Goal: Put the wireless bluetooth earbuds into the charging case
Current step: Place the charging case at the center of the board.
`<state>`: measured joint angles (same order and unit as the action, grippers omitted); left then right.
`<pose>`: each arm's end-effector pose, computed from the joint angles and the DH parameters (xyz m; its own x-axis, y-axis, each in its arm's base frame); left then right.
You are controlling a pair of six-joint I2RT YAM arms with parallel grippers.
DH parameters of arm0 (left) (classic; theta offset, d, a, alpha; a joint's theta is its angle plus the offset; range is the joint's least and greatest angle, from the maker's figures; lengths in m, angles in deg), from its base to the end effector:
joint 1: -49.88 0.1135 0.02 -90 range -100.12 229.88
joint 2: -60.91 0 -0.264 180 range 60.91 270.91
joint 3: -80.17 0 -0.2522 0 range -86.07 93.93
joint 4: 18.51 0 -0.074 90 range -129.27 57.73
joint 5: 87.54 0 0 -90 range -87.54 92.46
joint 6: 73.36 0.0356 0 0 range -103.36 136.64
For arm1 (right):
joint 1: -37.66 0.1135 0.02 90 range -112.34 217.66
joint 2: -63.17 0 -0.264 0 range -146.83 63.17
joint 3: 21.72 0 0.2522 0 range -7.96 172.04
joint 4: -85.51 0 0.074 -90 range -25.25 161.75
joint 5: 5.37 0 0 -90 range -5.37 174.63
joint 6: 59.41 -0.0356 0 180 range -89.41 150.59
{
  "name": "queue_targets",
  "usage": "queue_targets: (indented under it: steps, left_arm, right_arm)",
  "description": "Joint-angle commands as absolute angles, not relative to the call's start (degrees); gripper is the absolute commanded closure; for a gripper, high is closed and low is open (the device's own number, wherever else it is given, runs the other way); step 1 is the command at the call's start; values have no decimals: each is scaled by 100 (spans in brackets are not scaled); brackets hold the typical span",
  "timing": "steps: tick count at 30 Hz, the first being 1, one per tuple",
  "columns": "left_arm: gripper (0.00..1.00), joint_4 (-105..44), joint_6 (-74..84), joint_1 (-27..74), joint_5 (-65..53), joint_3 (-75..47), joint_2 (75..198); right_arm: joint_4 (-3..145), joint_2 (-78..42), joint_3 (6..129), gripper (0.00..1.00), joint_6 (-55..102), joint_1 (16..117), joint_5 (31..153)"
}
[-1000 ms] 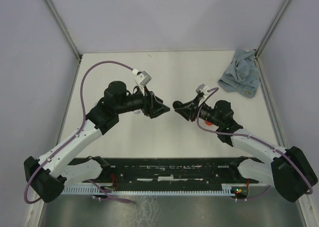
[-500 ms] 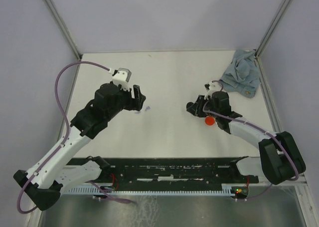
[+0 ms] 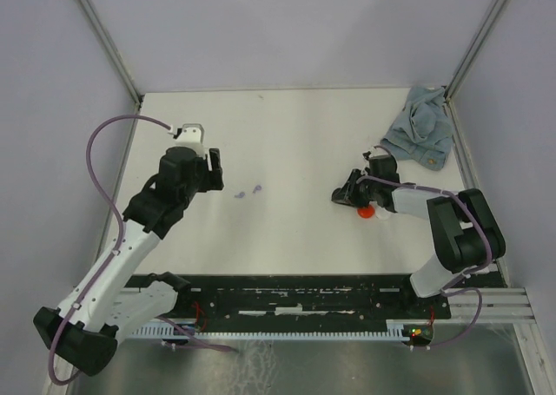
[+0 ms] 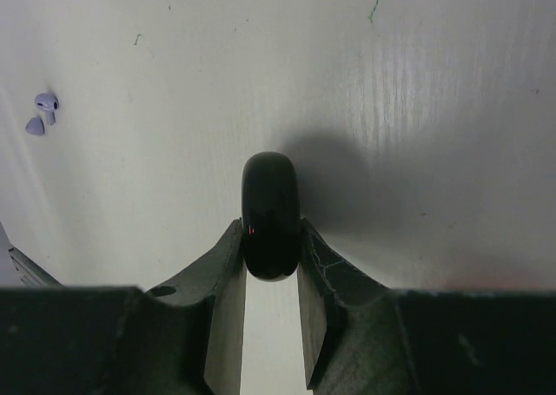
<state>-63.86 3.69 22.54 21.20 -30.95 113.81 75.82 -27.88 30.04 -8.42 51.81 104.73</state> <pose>0.1803 -0.0804 0.3407 -0.4663 0.0022 -0.8846 0.0838 0.9956 -0.0417 0.2787 0.0829 0.1367 -0.8506 0.3952 -0.3468 0.1122 0.7808 0.6146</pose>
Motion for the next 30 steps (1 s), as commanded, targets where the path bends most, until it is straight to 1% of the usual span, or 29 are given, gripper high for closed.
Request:
queue_targets:
  steps: [1,8,16,23,26,30]
  left_arm:
    - [23,-6154,560,2686,1868,-3149,11344]
    - [23,-6072,522,3132,1756,-3213,11396]
    - [22,-5979,448,3646,1843,-3223,11718]
    - [21,-6051,371,3979,1867,-2955,12408]
    - [20,-6152,380,4181,1924,-2738,12830]
    - [20,-6394,395,4380,2056,-2370,13528]
  right_arm:
    - [7614,-3100,3321,79,-983,5082,10669]
    - [7490,-3054,3301,55,-897,5049,10524]
    - [6815,-2484,3370,39,-469,5049,10102]
    - [6176,-1730,3469,31,146,5049,9719]
    - [6541,-1358,3251,29,380,5049,9902]
    - [7483,-1182,2858,26,299,5044,10585]
